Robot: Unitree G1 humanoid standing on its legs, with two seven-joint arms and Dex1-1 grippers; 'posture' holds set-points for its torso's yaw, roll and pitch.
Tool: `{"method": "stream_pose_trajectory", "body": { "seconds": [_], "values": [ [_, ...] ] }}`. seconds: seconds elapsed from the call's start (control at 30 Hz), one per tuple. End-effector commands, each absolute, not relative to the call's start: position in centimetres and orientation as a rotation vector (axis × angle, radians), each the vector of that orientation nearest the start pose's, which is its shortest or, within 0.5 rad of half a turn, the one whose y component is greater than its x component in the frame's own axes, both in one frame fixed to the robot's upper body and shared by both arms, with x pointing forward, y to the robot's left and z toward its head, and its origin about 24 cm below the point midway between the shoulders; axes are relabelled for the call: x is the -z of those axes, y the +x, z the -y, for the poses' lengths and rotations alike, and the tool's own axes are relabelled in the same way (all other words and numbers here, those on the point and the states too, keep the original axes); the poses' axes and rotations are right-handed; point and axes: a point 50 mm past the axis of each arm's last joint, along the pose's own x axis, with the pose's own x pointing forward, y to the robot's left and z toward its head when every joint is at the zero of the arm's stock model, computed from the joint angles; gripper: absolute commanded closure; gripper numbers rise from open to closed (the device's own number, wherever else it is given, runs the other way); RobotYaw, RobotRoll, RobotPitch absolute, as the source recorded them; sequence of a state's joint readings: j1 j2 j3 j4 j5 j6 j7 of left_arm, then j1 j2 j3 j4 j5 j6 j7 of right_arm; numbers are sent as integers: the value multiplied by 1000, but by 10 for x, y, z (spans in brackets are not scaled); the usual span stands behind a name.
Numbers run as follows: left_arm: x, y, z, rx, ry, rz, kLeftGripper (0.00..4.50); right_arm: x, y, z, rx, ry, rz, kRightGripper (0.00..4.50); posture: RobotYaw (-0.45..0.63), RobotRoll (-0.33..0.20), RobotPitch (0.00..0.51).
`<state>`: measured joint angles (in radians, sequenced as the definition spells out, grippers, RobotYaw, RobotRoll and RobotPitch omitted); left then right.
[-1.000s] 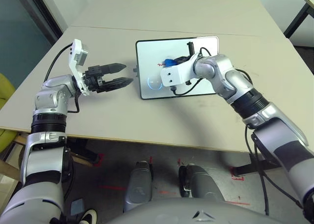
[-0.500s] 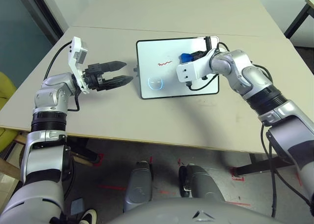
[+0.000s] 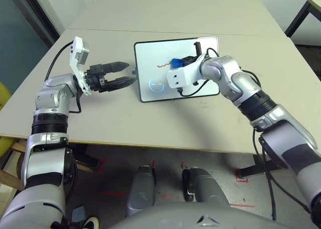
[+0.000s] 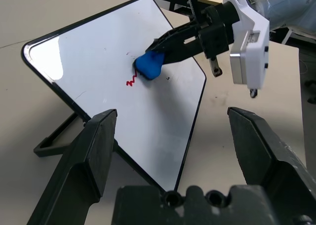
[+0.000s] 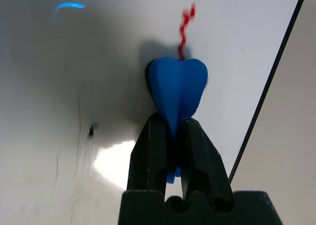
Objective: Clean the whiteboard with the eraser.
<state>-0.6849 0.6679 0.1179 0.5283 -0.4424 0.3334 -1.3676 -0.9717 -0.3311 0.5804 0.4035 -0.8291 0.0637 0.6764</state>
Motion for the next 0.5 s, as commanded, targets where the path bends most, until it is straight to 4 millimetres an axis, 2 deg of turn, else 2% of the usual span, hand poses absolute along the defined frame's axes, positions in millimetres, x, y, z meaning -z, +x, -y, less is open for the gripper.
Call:
{"method": "stream_pose_trajectory", "body": {
  "seconds": [0.03, 0.3, 0.5],
  "values": [
    [-170, 325, -251, 1127, 11, -87, 0, -167, 365, 46, -776, -1682, 95, 4341, 220, 0, 95],
    [-169, 325, -250, 1129, 8, -87, 0, -163, 360, 37, -806, -1689, 115, 4341, 217, 0, 98],
    [-169, 325, -249, 1129, 6, -88, 0, -164, 365, 49, -784, -1689, 83, 4341, 216, 0, 100]
  ]
}}
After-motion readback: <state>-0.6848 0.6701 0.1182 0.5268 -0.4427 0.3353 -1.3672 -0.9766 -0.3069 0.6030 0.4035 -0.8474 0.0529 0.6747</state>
